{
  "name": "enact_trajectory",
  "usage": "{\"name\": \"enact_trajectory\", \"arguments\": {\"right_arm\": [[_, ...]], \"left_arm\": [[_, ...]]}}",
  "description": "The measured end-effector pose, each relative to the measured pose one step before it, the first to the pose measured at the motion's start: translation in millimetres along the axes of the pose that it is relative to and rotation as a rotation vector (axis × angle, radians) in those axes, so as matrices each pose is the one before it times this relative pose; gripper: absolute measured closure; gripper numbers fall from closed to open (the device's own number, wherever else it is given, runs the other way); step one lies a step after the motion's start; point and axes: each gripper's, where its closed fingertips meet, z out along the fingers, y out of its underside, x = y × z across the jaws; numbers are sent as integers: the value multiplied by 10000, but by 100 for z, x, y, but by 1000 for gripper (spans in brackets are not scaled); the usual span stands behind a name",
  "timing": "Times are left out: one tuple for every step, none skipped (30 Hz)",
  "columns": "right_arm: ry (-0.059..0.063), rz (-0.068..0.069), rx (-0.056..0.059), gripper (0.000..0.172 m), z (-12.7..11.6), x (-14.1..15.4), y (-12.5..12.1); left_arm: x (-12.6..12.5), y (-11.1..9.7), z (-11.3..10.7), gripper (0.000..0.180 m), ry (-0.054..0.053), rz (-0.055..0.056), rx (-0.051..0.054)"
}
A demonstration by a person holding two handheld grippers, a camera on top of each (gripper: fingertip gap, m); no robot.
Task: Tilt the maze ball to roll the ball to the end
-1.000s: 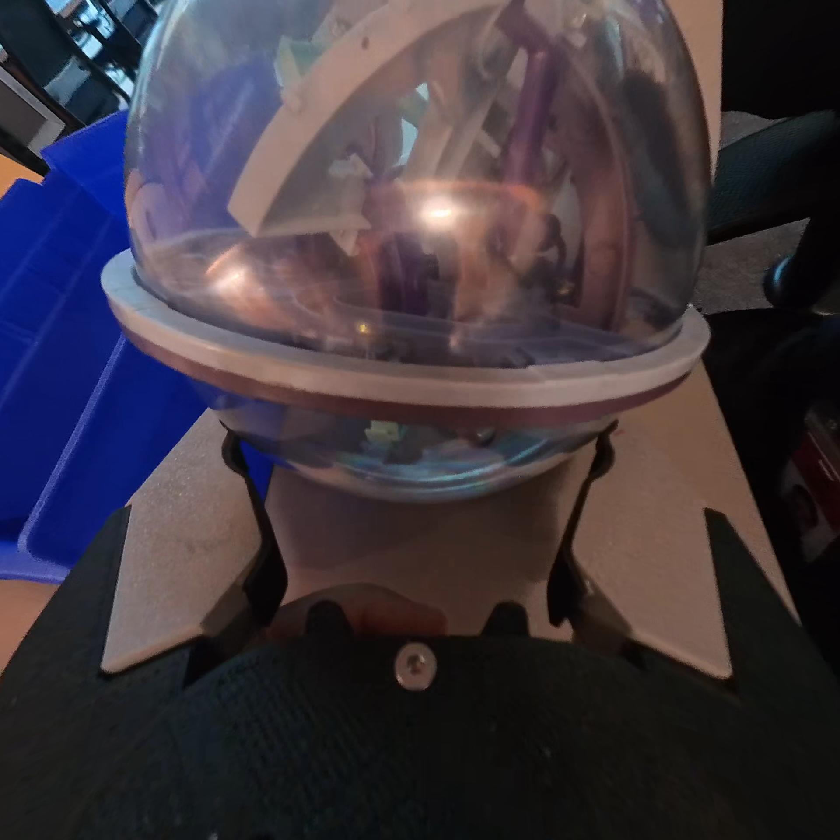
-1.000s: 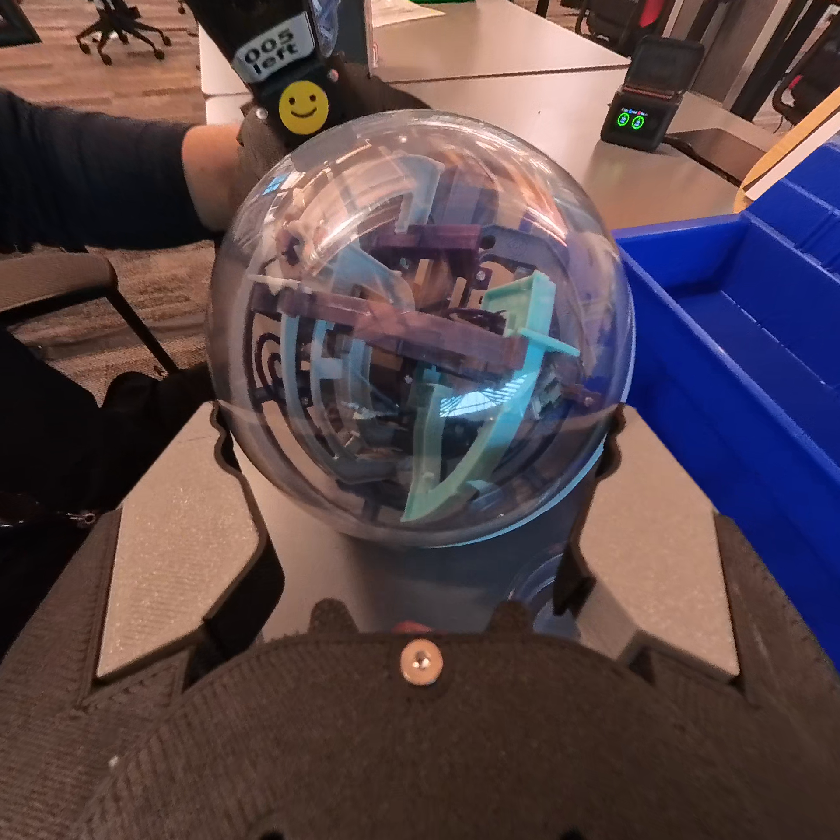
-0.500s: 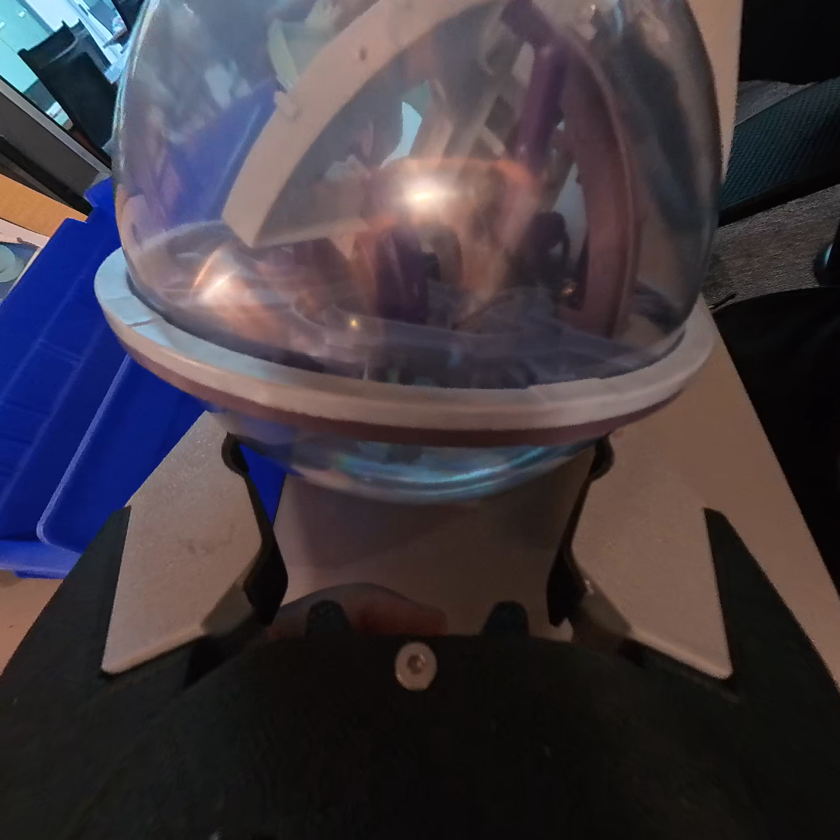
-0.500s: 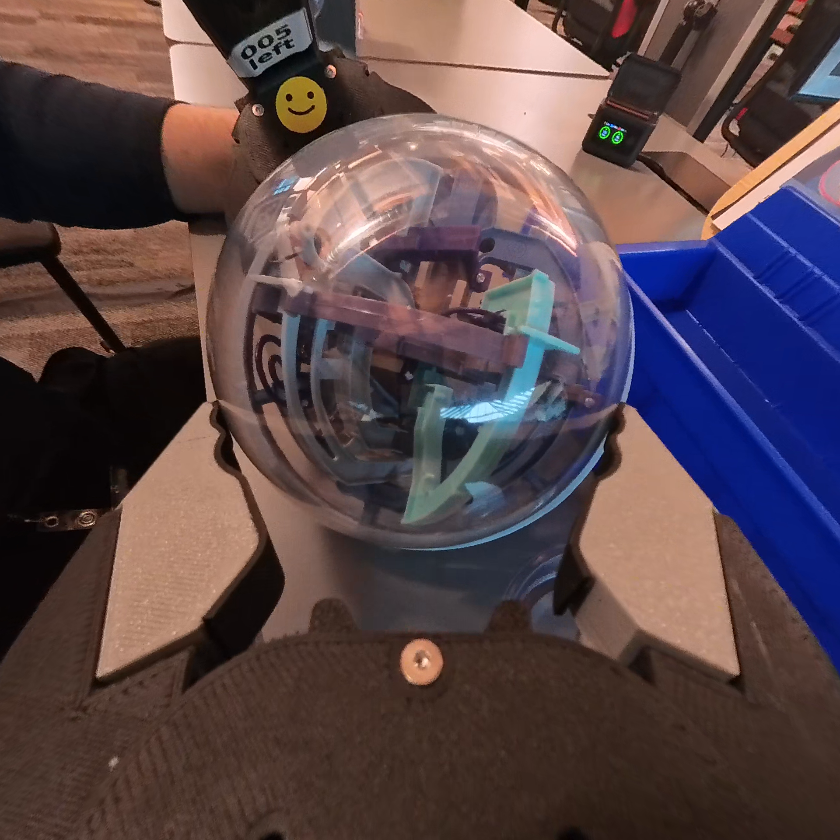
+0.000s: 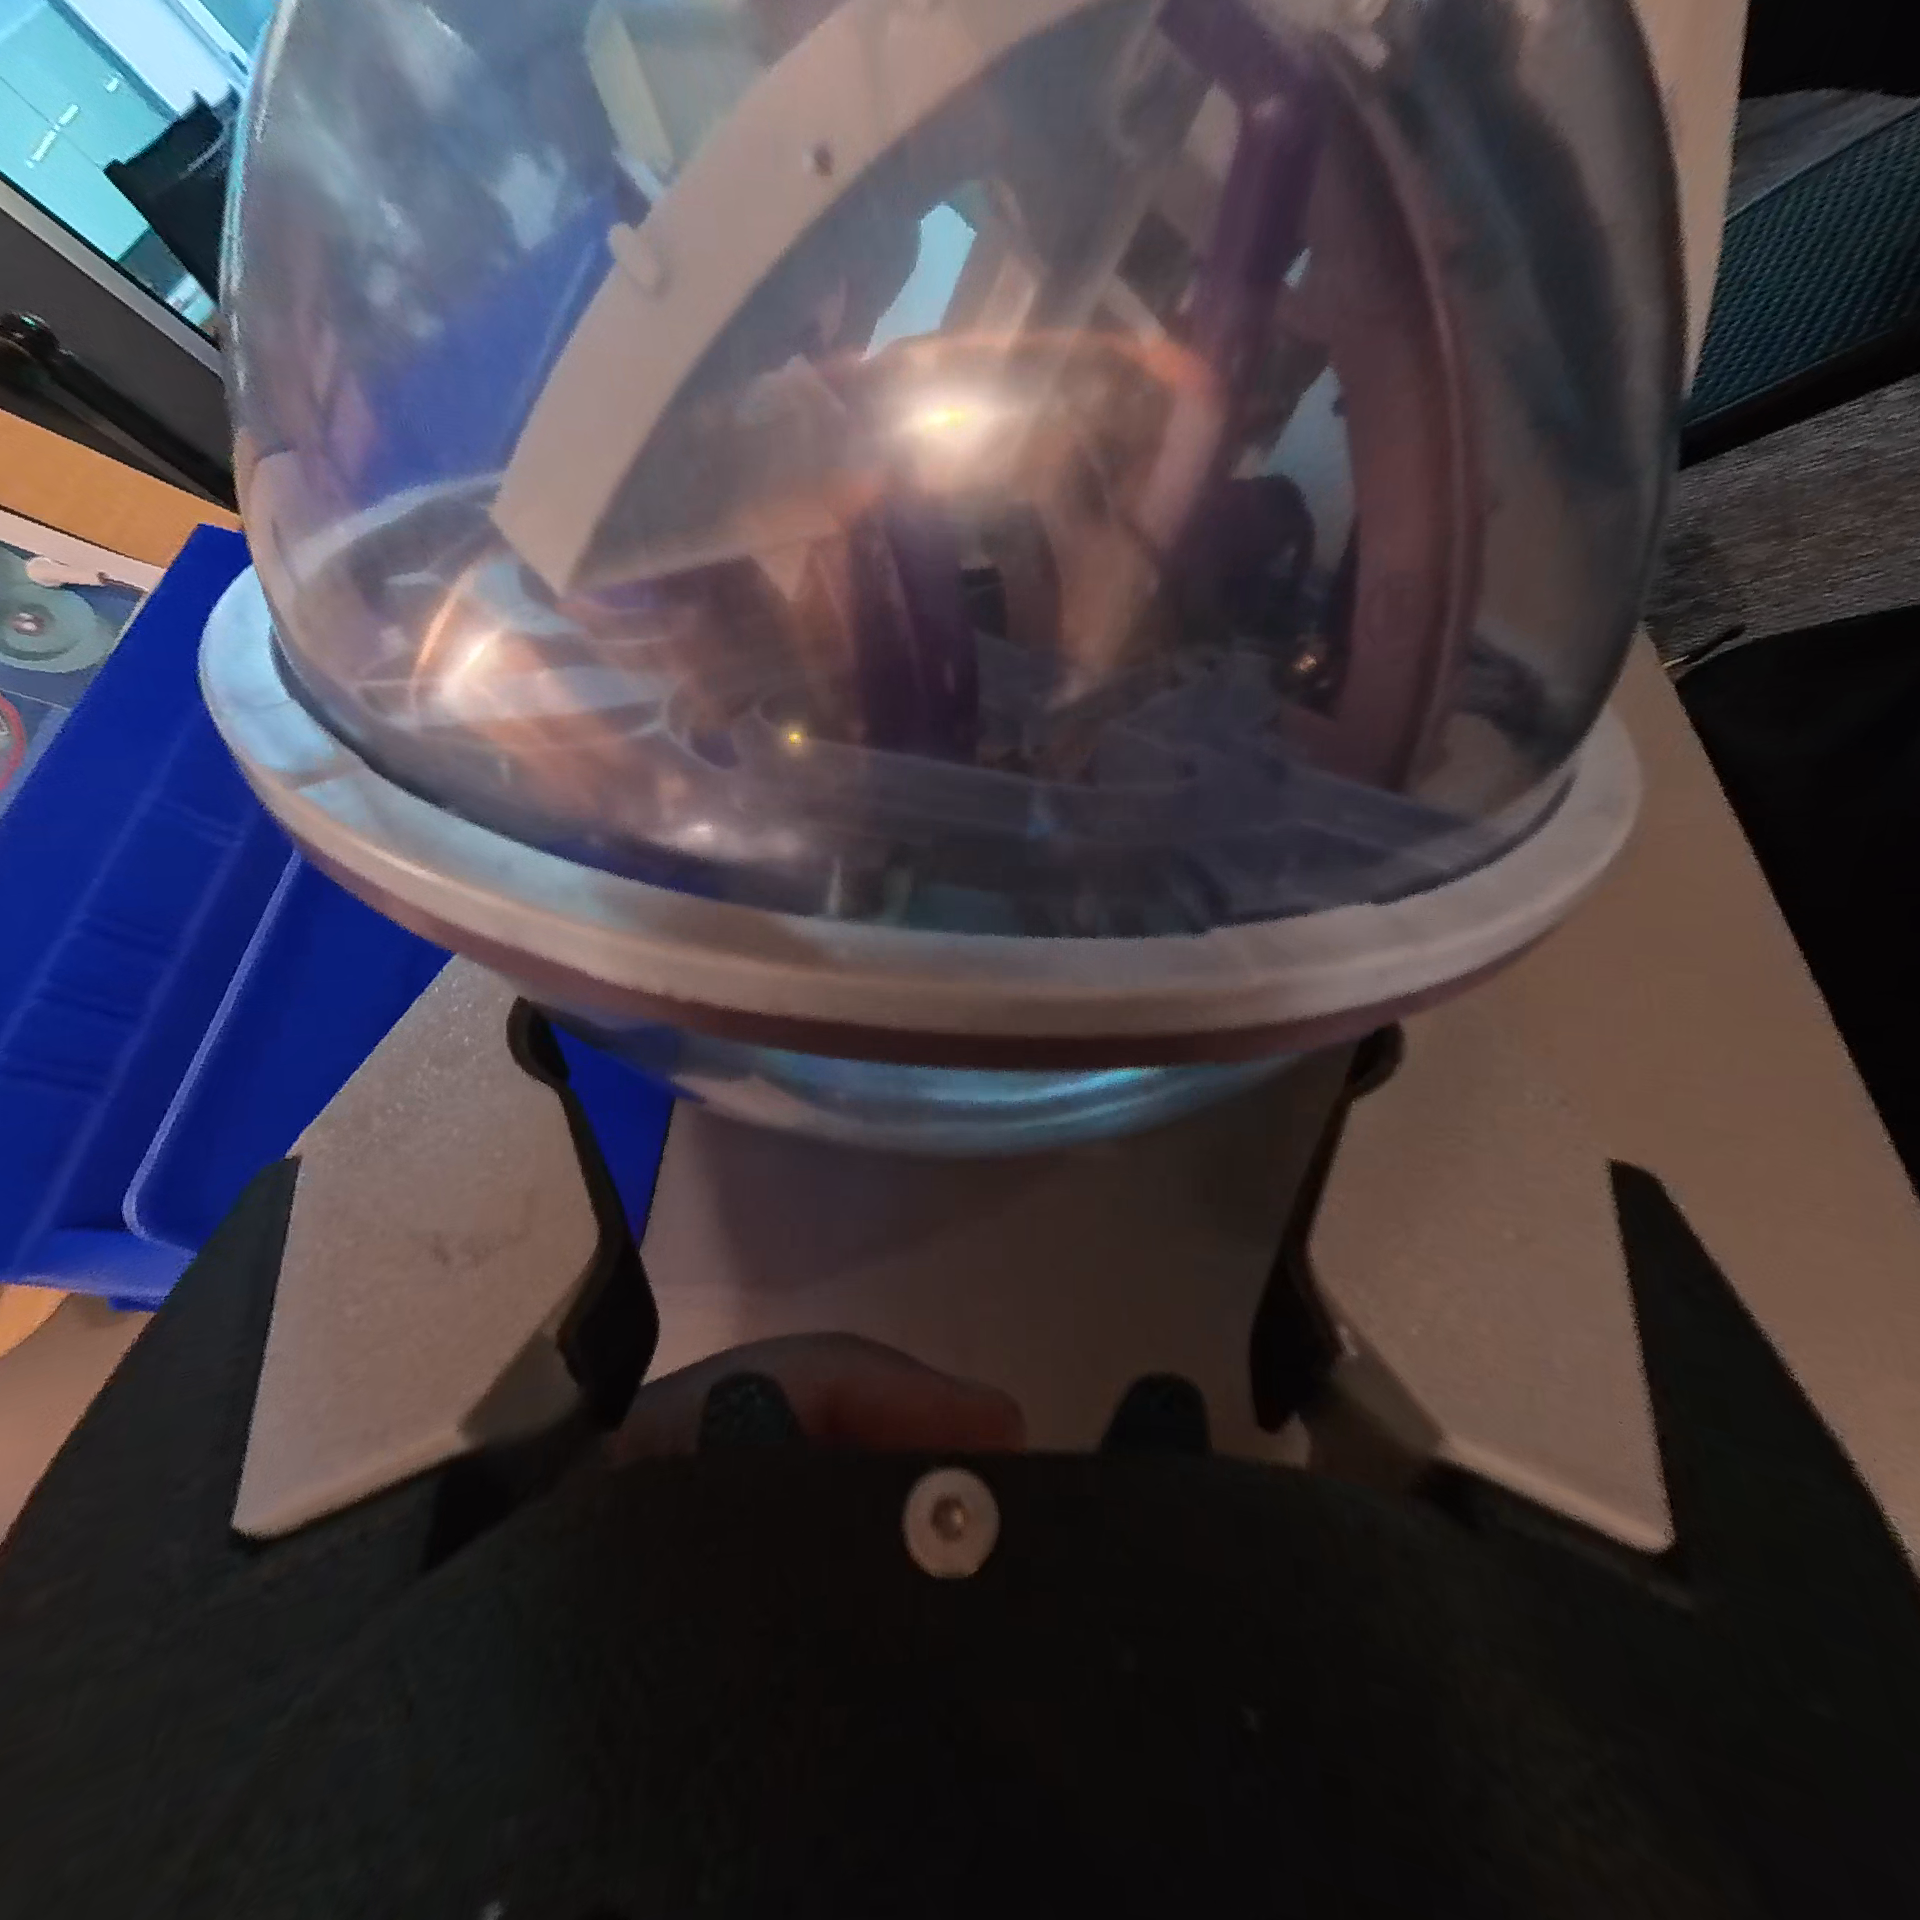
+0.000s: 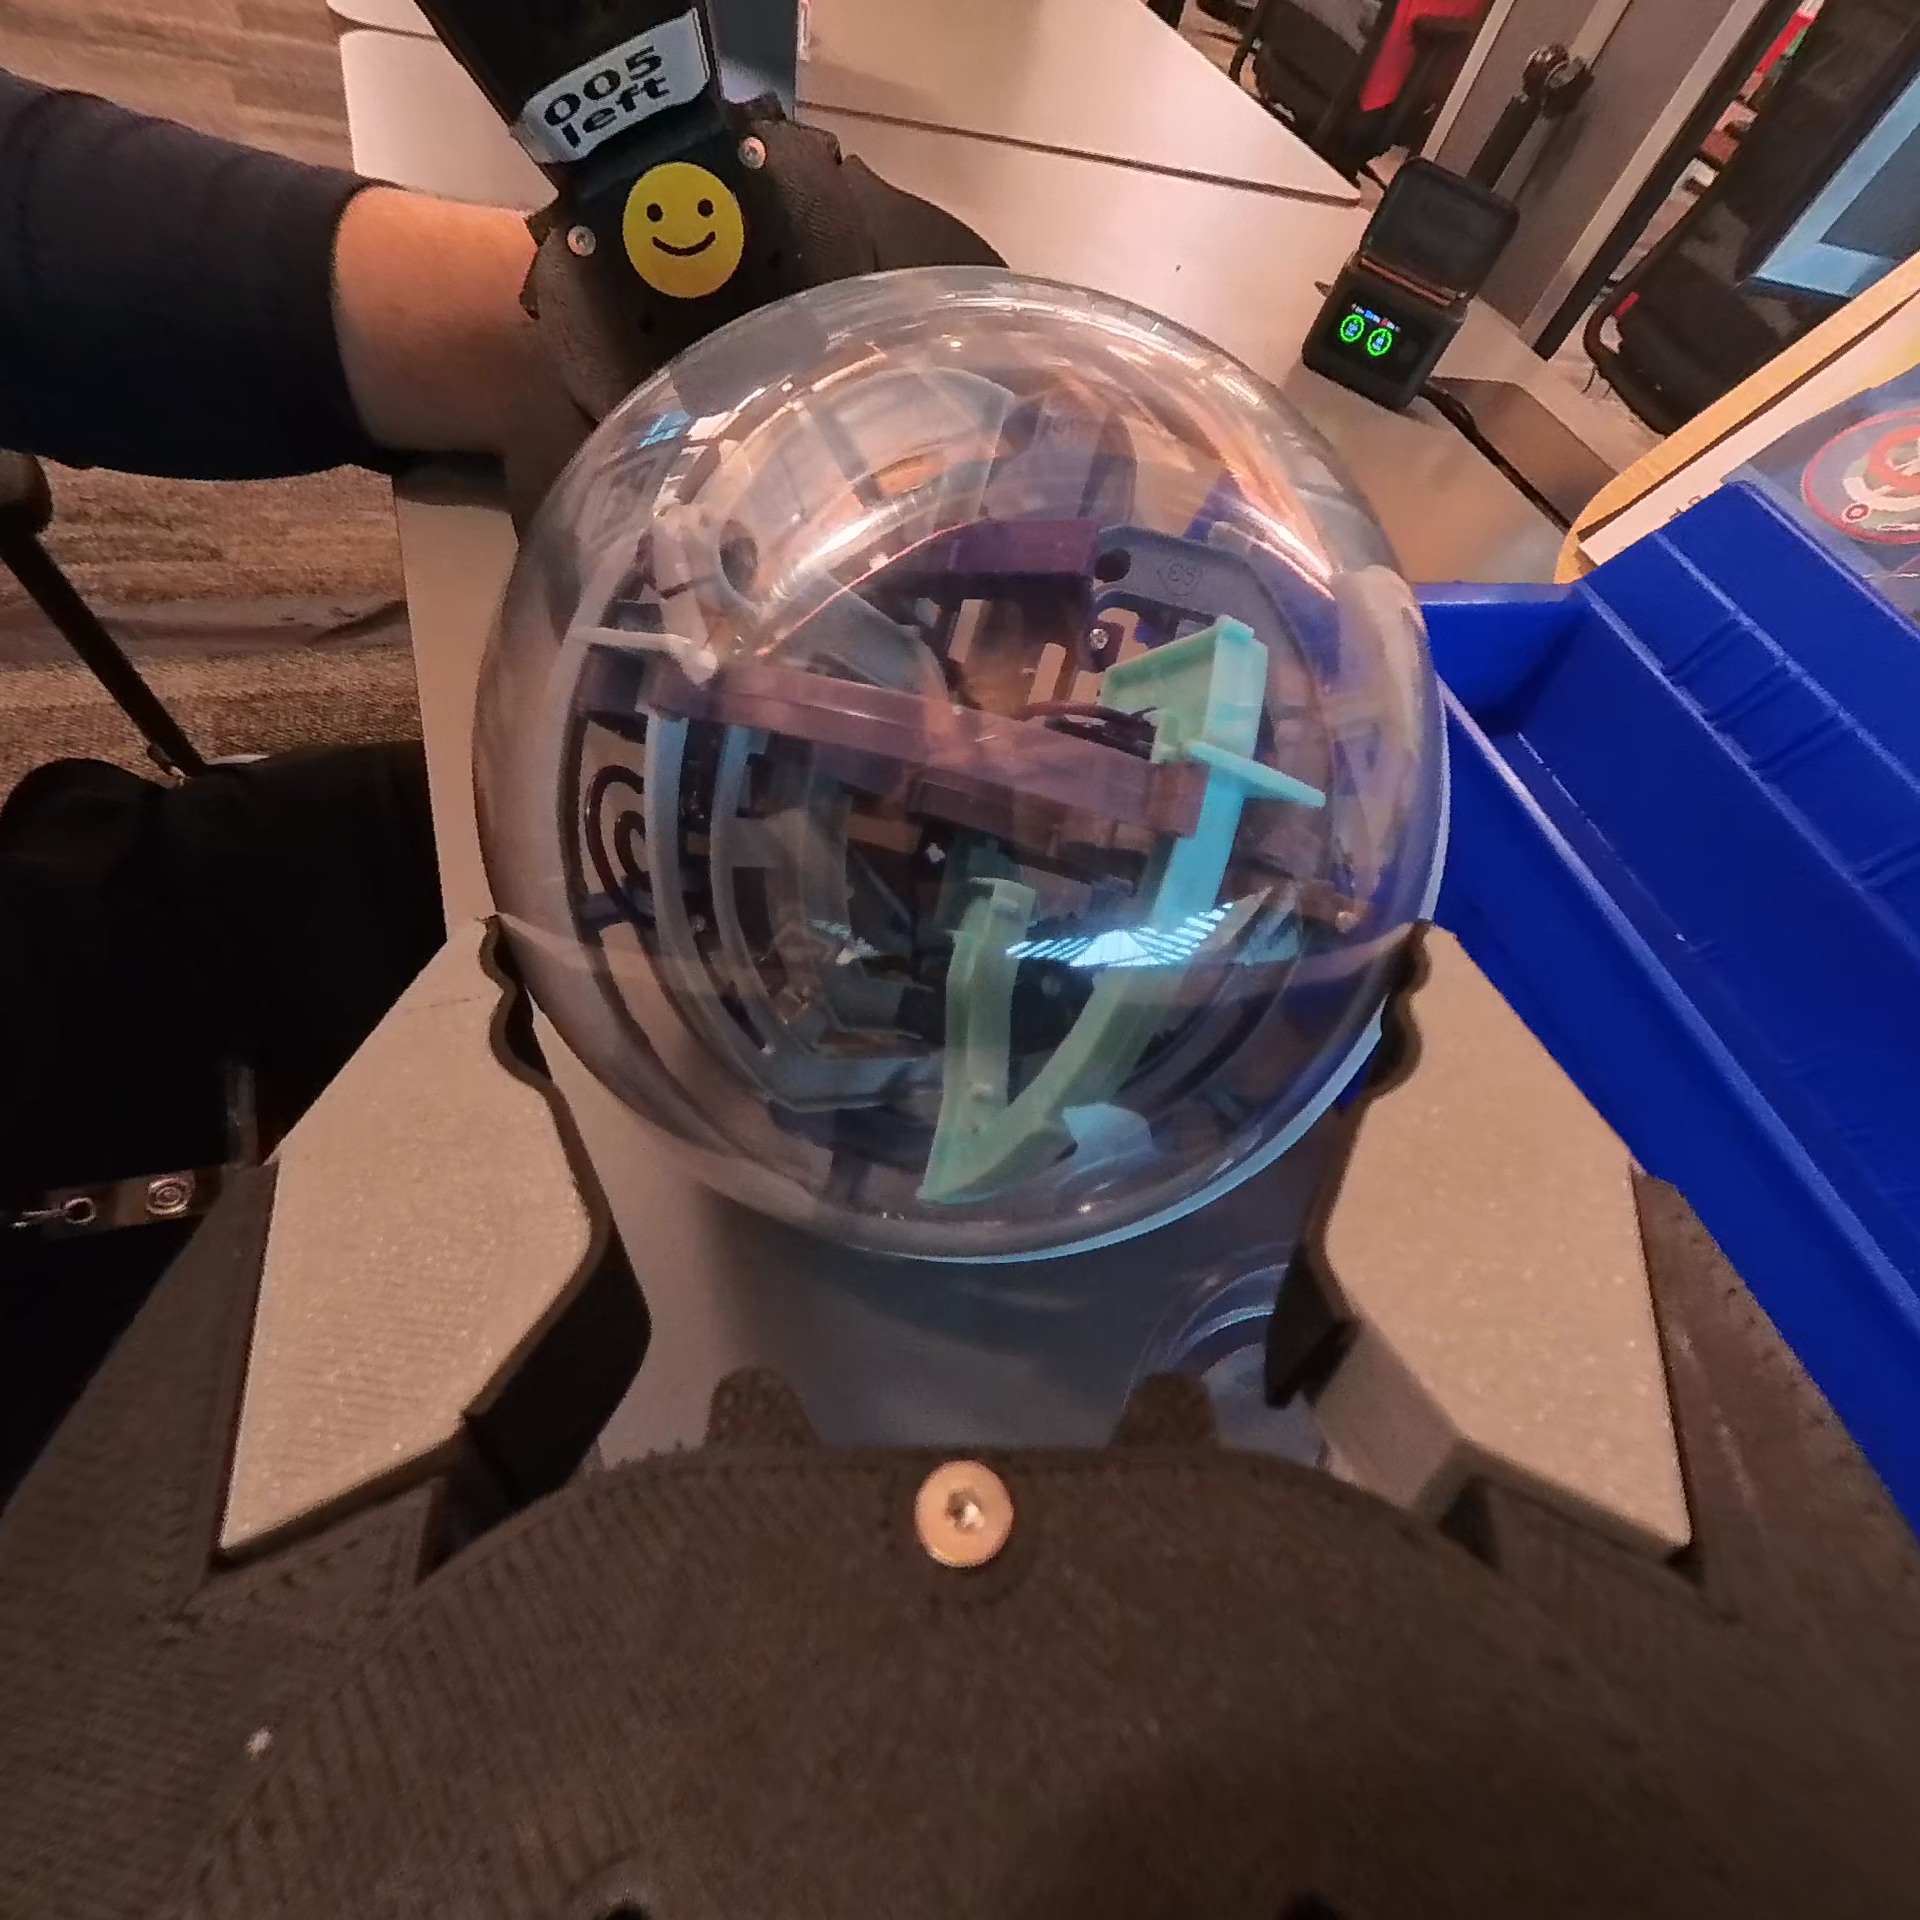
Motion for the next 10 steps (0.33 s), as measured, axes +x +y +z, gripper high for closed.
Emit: {"name": "enact_trajectory", "arguments": {"right_arm": [[8,-21,23,17,12,-5,-15],[3,-15,20,17,8,-6,-7],[-4,-5,17,17,8,-8,-12],[-9,4,16,17,10,0,-6],[-7,-3,15,17,4,-6,-5],[0,-13,9,17,-9,-8,-9],[6,-17,-2,17,5,-21,0],[10,-17,-10,17,-6,-13,3],[17,-23,-13,17,5,-21,-17],[31,-44,-15,17,25,-5,-6]], "left_arm": [[-12,24,-10,30,-17,15,-5],[-14,13,-6,30,-13,9,-3],[1,5,-1,30,-8,-7,-8],[4,8,-4,30,-4,-20,-16],[-6,7,-2,30,-11,-5,-10],[4,-1,-3,30,-14,9,-1],[6,-7,-7,30,-13,17,4],[3,12,-3,30,-10,14,-1],[-5,6,-8,30,-11,19,-2],[-20,24,-15,30,-28,36,-3]]}}
